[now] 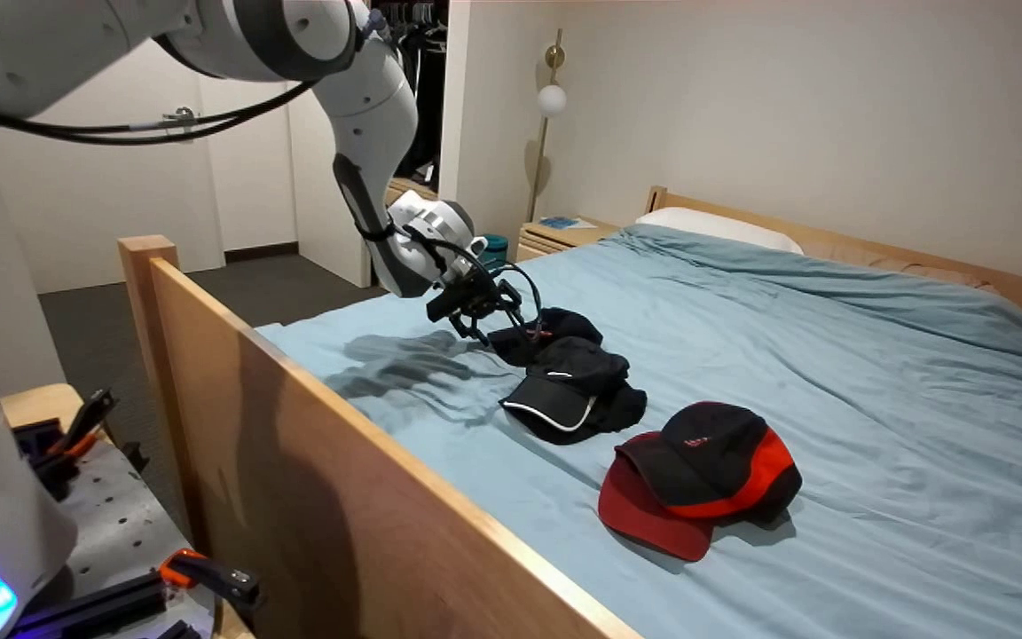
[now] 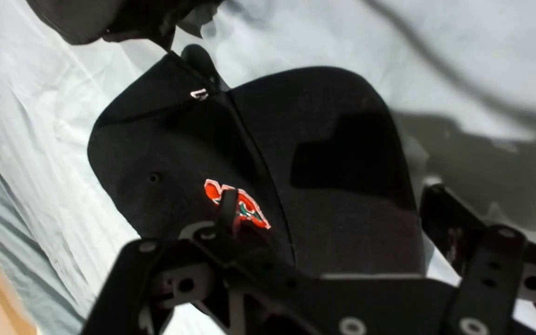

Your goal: Put the left and right caps on the middle cap one at a time

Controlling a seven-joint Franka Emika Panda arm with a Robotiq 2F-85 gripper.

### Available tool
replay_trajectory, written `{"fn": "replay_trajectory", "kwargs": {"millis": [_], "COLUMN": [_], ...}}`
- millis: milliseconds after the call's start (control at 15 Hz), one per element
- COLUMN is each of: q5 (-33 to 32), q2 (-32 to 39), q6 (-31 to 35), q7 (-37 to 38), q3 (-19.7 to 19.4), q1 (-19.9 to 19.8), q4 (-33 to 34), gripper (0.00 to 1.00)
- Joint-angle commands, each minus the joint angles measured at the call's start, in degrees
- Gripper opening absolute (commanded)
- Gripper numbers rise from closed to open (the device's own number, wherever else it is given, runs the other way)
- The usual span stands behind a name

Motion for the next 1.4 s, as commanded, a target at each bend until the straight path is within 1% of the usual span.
{"fn": "replay_trajectory", "kwargs": {"millis": [0, 133, 200, 267, 400, 600, 667, 1000, 1133, 1267, 1333], "q5": [-5.9, -8.0, -9.1, -9.8, -11.2, -9.5, -8.3, -6.6, -6.7, -5.7, -5.9], "q2": [3.0, 4.1, 4.6, 4.8, 4.7, 2.3, 1.3, -3.2, -5.6, -9.1, -10.8], "q6": [-0.3, -0.4, -0.2, -0.4, -0.1, 2.5, 4.3, 12.1, 13.7, 16.1, 16.9], "q7": [6.8, 9.5, 10.4, 11.3, 12.5, 11.9, 11.9, 12.4, 12.5, 10.3, 10.4], "q3": [-3.0, -3.1, -3.0, -2.7, -2.1, 0.0, -1.0, -0.6, -1.1, -0.5, -0.8], "q1": [1.9, 1.8, 1.5, 1.3, 0.8, -1.3, -0.9, -3.9, -4.7, -6.7, -7.1], "q4": [4.3, 5.6, 6.2, 6.4, 6.4, 4.0, 3.1, 0.8, -0.7, -3.0, -4.0], "gripper": [1.0, 1.0, 0.75, 0.74, 0.6, 0.39, 0.33, 0.01, 0.0, 0.0, 0.01]}}
